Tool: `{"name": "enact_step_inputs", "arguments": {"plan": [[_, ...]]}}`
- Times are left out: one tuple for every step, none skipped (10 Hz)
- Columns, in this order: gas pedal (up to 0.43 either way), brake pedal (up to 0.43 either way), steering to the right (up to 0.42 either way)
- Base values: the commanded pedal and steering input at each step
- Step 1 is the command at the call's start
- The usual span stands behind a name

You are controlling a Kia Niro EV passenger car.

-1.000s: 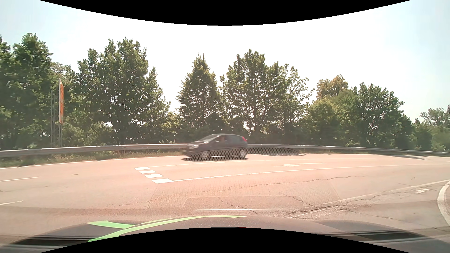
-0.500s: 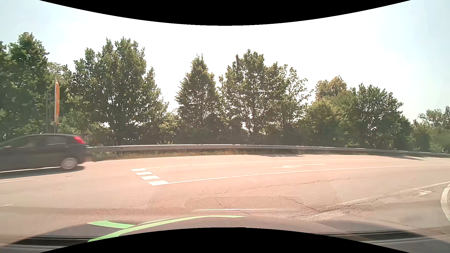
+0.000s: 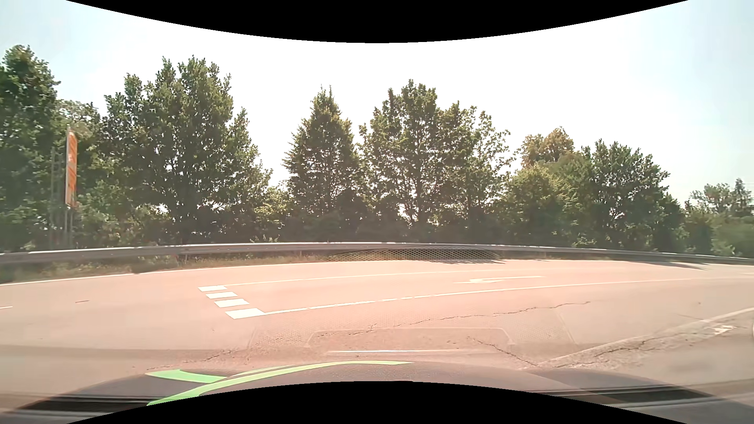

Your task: Follow the waypoints while adhering to traffic rules and regulations

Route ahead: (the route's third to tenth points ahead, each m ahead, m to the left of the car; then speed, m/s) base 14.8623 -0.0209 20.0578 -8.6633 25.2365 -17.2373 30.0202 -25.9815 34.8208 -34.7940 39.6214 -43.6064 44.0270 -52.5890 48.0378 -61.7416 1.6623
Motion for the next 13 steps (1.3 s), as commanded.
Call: {"name": "enact_step_inputs", "arguments": {"plan": [[0.22, 0.0, 0.262], [0.22, 0.0, 0.289], [0.22, 0.0, 0.311], [0.22, 0.0, 0.328], [0.22, 0.0, 0.348], [0.22, 0.0, 0.373], [0.22, 0.0, 0.395], [0.22, 0.0, 0.404], [0.228, 0.0, 0.407], [0.26, 0.0, 0.407], [0.26, 0.0, 0.407], [0.26, 0.0, 0.407], [0.26, 0.0, 0.405]]}}
